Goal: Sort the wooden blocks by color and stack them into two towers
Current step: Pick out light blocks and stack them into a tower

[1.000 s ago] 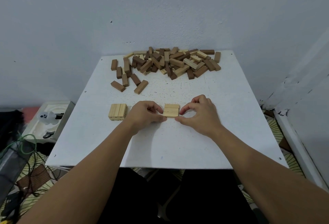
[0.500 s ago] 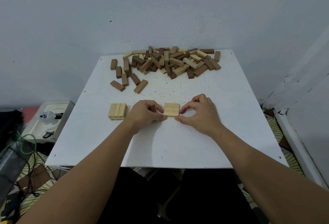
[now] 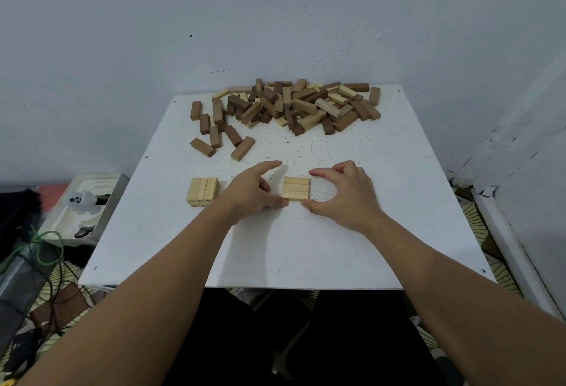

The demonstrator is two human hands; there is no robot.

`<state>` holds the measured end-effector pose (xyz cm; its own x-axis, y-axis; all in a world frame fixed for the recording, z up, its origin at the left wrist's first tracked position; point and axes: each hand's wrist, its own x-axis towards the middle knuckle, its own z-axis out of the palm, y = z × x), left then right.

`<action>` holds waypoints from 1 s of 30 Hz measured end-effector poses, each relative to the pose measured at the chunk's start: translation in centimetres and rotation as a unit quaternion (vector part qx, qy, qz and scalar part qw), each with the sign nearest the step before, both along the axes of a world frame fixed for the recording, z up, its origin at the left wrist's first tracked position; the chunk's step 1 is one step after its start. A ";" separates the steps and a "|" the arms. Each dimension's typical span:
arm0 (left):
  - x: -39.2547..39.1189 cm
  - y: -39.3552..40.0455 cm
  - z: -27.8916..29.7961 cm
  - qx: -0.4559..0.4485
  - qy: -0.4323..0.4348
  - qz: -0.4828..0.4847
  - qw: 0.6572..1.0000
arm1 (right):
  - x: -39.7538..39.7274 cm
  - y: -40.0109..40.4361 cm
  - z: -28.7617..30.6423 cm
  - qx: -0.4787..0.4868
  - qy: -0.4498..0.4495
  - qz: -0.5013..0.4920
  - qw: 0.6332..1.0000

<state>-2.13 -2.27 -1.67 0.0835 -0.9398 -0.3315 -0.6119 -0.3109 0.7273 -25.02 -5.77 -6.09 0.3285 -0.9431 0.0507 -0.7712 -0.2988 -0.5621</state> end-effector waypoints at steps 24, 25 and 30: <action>1.1 0.4 3.1 -0.105 -0.127 -0.114 0.980 | 1.9 0.5 1.7 -0.065 -0.098 0.027 0.993; 1.6 0.7 3.9 -0.116 -0.136 -0.111 0.978 | 2.6 0.4 2.2 -0.067 -0.108 0.030 0.991; 6.6 2.6 6.6 -0.123 -0.154 -0.083 0.977 | 7.6 0.6 4.2 -0.065 -0.158 0.064 0.983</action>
<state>4.45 0.30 4.90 -0.0165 -0.9970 -0.0762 -0.8406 -0.0274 0.5409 -17.41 -5.19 -1.92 0.3929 -0.8737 0.2868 -0.5155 -0.4676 -0.7181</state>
